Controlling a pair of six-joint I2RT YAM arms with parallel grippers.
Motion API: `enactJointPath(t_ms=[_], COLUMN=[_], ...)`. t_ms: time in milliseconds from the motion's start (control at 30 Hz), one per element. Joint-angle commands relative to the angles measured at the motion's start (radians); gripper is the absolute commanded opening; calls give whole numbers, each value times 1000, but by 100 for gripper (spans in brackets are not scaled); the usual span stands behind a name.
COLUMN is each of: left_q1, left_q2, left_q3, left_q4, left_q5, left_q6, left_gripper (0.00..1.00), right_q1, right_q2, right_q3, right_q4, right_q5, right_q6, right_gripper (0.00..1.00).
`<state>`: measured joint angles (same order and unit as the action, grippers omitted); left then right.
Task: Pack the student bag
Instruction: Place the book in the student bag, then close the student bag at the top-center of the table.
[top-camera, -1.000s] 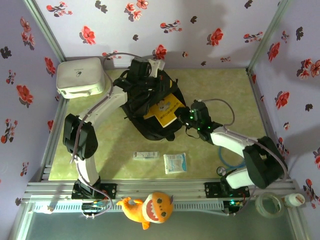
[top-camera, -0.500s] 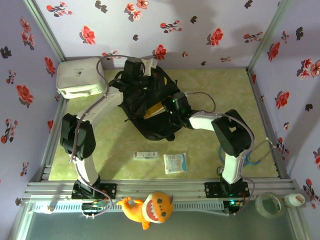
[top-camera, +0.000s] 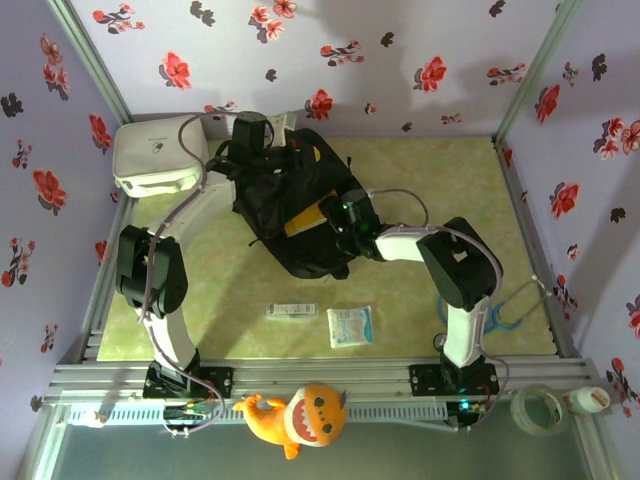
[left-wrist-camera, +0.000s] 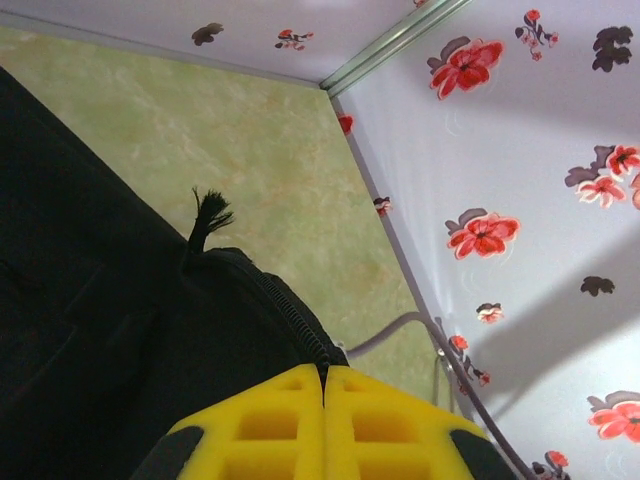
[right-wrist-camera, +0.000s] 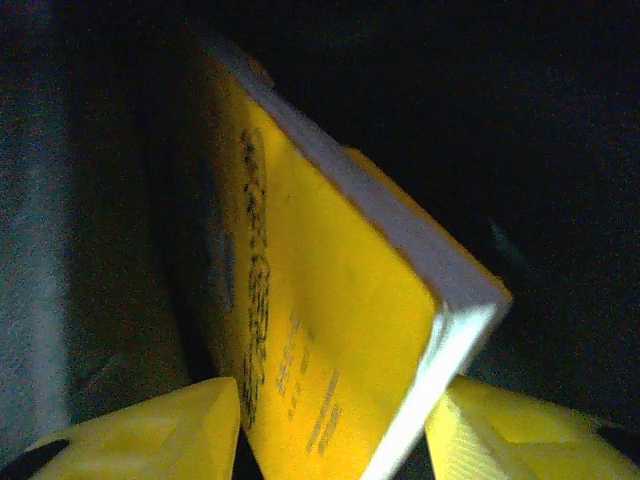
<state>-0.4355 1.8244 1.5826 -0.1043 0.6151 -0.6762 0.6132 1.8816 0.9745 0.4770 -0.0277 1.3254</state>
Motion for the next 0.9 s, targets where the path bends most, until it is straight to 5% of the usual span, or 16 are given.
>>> enactJointPath(t_ms=[0, 100, 267, 433, 700, 867], left_q1=[18, 18, 30, 59, 182, 260], left_q2=[-31, -21, -23, -97, -241, -258], left_q3=[22, 39, 18, -135, -471, -610], left_q4=[49, -3, -37, -21, 4, 31], left_q5=[34, 34, 25, -61, -257, -236], left_q6=[-25, -15, -4, 23, -51, -76], left_gripper=[3, 14, 49, 68, 70, 56], right_q1=[-7, -16, -40, -64, -69, -67], right_q2=[-145, -239, -390, -519, -670, -684], right_q3=[-54, -134, -213, -196, -204, -216], right_q4=[2, -12, -133, -349, -582, -584], right_q5=[40, 87, 187, 256, 345, 323], right_q6=[-42, -37, -60, -149, -218, -216], right_gripper=[57, 63, 72, 78, 81, 81])
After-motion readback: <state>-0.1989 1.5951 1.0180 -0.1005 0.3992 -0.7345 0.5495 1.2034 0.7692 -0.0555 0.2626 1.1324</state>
